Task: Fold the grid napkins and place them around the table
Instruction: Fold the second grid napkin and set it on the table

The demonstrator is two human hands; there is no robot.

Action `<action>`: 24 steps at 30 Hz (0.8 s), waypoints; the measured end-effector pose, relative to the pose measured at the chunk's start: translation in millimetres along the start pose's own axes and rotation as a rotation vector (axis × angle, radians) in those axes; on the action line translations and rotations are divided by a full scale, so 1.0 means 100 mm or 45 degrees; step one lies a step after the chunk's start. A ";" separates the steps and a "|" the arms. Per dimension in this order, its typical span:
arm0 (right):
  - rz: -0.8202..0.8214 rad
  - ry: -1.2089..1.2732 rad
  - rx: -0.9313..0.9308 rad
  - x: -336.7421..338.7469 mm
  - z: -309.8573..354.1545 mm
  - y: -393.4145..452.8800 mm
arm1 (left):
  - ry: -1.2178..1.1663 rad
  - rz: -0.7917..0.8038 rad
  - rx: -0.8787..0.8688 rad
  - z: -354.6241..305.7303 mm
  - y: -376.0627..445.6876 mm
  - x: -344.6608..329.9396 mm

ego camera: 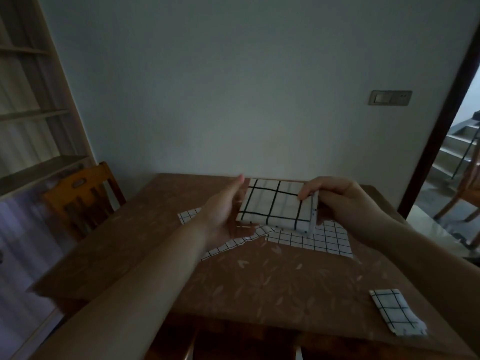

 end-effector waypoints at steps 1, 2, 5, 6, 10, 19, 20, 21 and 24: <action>-0.007 -0.075 0.049 0.02 0.01 0.00 | 0.090 0.020 0.000 0.01 -0.02 -0.02; -0.007 -0.139 0.091 0.03 0.01 -0.01 | 0.181 0.028 -0.029 0.00 -0.05 -0.04; -0.012 -0.262 0.154 0.07 -0.01 -0.03 | 0.421 -0.071 -0.259 -0.11 -0.08 -0.04; 0.007 -0.265 0.138 0.08 -0.03 -0.03 | 0.495 -0.123 -0.365 -0.17 -0.08 -0.03; 0.087 -0.132 0.030 0.10 -0.02 -0.08 | 0.685 -0.158 -0.700 -0.35 -0.14 -0.08; -0.250 -0.715 0.720 -0.04 0.53 -0.25 | 0.915 0.114 -0.948 -0.42 -0.44 -0.54; -0.271 -0.722 0.779 -0.05 0.56 -0.28 | 0.903 0.106 -0.938 -0.42 -0.44 -0.53; -0.277 -0.728 0.812 -0.05 0.58 -0.29 | 0.902 0.092 -0.927 -0.43 -0.44 -0.52; -0.296 -0.734 0.815 -0.01 0.55 -0.27 | 0.923 0.075 -0.923 -0.42 -0.44 -0.48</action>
Point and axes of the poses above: each hand's wrist, its own y-axis towards the middle knuckle, its own x-axis out of the back of the hand, z = x × y, the point moved 9 cm from there along y, towards the middle knuckle, and after that the axes turned 12 degrees about -z, right-handed, at the moved point
